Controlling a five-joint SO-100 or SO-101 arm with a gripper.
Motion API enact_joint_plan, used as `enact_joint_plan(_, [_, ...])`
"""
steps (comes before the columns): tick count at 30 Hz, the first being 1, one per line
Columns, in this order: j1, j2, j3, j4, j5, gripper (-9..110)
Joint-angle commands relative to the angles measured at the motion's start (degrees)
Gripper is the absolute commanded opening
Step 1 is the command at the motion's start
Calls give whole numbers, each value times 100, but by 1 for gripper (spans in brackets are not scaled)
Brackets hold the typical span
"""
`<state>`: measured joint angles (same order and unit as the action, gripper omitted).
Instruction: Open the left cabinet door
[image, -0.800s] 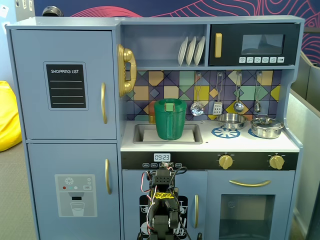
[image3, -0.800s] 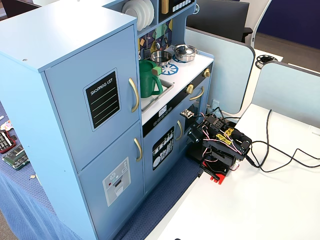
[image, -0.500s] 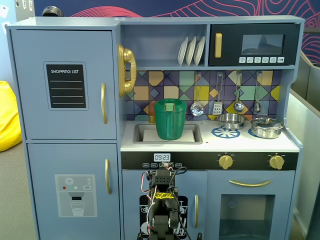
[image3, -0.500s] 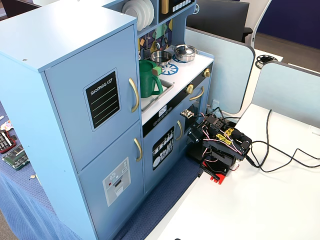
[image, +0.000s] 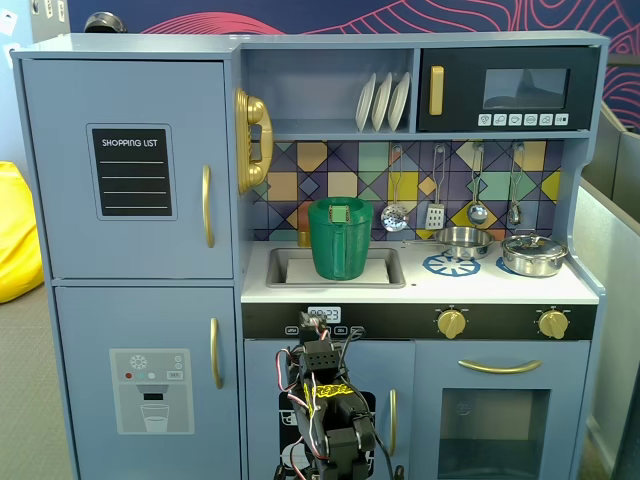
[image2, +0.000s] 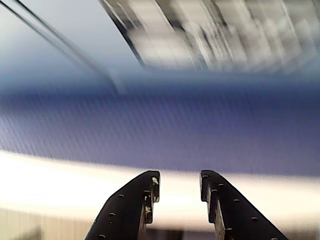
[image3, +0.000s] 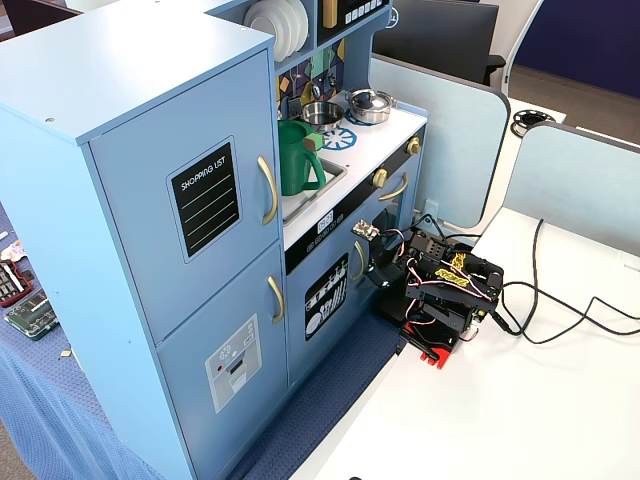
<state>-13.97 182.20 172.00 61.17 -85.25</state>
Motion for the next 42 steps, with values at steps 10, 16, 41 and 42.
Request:
enact_joint_plan(10, [-1099,-791,-1547,-1723,-940,0])
enact_joint_plan(16, [-1441,-1591,-2830,-1890,-861,0])
enact_joint_plan(41, [-2241,-4192,-5748,-4649,-571,18])
enact_joint_plan(42, [-2250,-4280,-5810,-4729,-598,18])
